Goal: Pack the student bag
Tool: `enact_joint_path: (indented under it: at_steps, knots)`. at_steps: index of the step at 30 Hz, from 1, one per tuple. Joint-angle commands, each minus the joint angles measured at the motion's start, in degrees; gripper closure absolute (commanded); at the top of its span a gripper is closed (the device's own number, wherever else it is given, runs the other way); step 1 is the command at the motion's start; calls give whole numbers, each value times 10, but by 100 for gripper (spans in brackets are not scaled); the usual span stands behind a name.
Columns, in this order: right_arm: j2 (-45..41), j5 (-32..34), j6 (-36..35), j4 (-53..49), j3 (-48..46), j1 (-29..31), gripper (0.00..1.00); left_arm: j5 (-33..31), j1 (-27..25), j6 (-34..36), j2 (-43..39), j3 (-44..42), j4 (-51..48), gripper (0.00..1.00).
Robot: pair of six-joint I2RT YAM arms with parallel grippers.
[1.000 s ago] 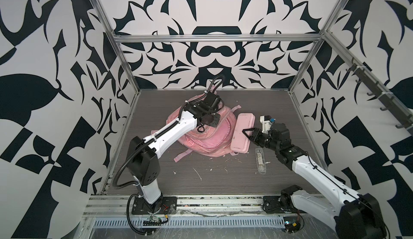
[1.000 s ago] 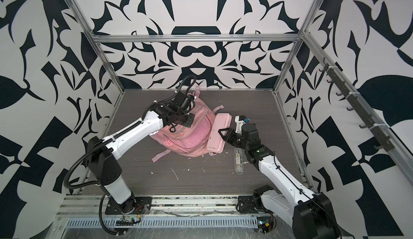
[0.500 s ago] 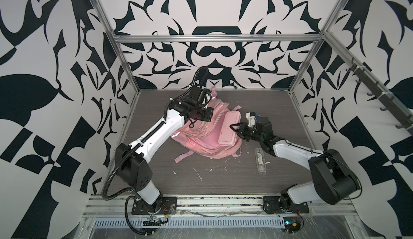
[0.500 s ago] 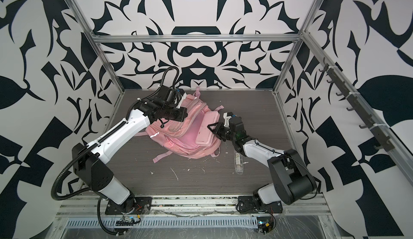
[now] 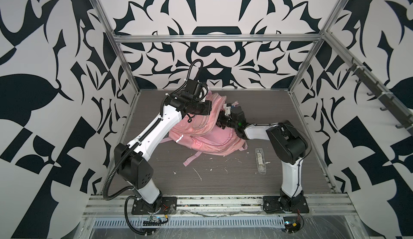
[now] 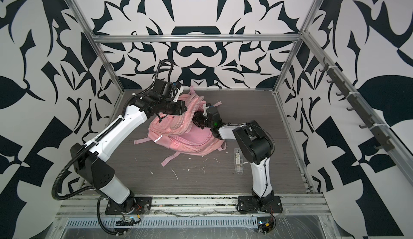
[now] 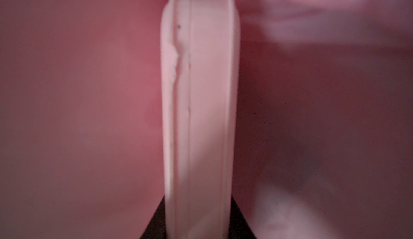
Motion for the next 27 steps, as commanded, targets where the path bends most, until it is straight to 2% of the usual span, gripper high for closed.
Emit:
enact_joint_path:
  at_steps: [1, 7, 13, 21, 24, 27]
  knots:
    - [14, 4, 35, 76, 60, 20, 79, 45, 1, -15, -5, 36, 45, 100]
    - [35, 3, 3, -18, 113, 45, 54, 53, 9, -19, -3, 29, 52, 100]
    - [-8, 4, -65, -115, 88, 33, 26, 59, 19, -24, -3, 21, 61, 100]
    - [-113, 31, -168, -253, 20, -1, 20, 70, 21, -34, 10, 18, 73, 100]
    - [-164, 59, -213, -303, -16, -5, 17, 76, 21, -38, 22, 17, 80, 100]
    - [-217, 117, -267, -376, -43, -5, 15, 77, 20, -43, 38, 22, 81, 100]
